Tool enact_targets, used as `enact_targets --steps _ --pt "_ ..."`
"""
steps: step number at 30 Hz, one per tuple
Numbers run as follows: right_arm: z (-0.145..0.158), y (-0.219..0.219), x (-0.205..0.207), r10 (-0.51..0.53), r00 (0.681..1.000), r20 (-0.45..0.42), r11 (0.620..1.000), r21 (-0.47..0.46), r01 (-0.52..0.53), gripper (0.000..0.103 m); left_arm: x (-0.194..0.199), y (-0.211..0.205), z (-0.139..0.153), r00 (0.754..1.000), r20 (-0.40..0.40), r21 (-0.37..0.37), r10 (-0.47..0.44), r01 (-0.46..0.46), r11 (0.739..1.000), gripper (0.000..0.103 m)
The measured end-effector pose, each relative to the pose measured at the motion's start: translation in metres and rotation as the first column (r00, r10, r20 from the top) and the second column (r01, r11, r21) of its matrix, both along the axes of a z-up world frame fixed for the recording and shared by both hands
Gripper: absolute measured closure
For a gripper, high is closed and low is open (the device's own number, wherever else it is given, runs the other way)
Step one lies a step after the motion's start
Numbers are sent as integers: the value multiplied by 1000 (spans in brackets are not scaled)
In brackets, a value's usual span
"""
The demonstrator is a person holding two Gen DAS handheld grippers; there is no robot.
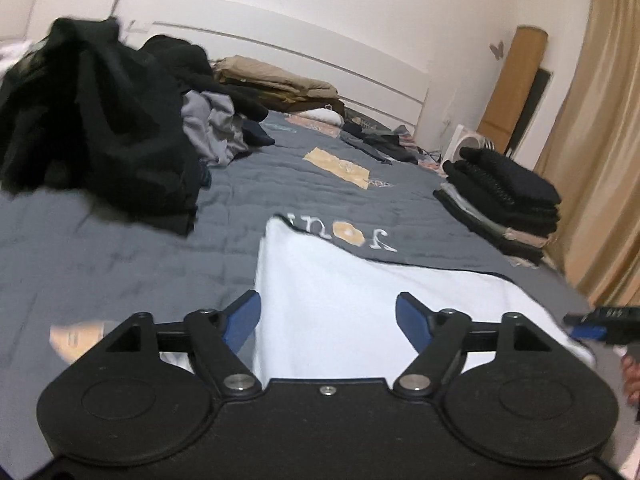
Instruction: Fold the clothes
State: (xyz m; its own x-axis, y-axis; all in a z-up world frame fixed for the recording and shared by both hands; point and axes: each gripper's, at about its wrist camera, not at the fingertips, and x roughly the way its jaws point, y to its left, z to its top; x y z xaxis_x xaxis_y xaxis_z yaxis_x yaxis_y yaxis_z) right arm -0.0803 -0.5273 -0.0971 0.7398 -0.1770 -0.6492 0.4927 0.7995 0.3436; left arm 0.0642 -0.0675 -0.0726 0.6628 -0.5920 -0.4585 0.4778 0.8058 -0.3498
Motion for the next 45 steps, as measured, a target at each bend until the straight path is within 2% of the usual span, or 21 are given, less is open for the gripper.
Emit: enact_targets --steps 6,10,15,19,22,25,31,36,42,45 --pt "-3 17 -32 -23 1000 16 998 51 22 54 -19 15 -17 992 -110 -27 57 -60 998 28" --pt "-4 22 -43 -21 1000 22 997 74 20 53 -30 25 -26 981 -171 -91 88 -105 990 27" --pt "-12 20 -60 -71 997 28 984 165 65 51 -44 36 -50 934 -341 -214 109 -190 958 25" --pt "-21 20 -67 -103 994 47 957 278 86 49 -47 31 -67 903 -418 -281 99 -232 931 25" --pt "-30 24 -69 -115 992 45 936 338 94 48 -47 26 -76 889 -448 -324 89 -255 911 25" --pt "-38 28 -65 -108 993 40 929 359 87 48 -41 21 -86 867 -490 -364 90 -297 883 25" --pt "-58 29 -61 -139 989 41 893 437 108 47 -33 13 -105 839 -535 -386 105 -353 853 25" --pt "-71 28 -58 -177 984 37 861 490 136 45 -25 14 -113 827 -551 -436 111 -399 807 25" --pt "-83 23 -53 -224 973 50 825 542 162 40 -9 6 -117 825 -554 -449 115 -413 792 25" --pt "-84 21 -50 -218 975 52 829 536 156 39 -5 2 -117 832 -542 -457 119 -411 789 26"
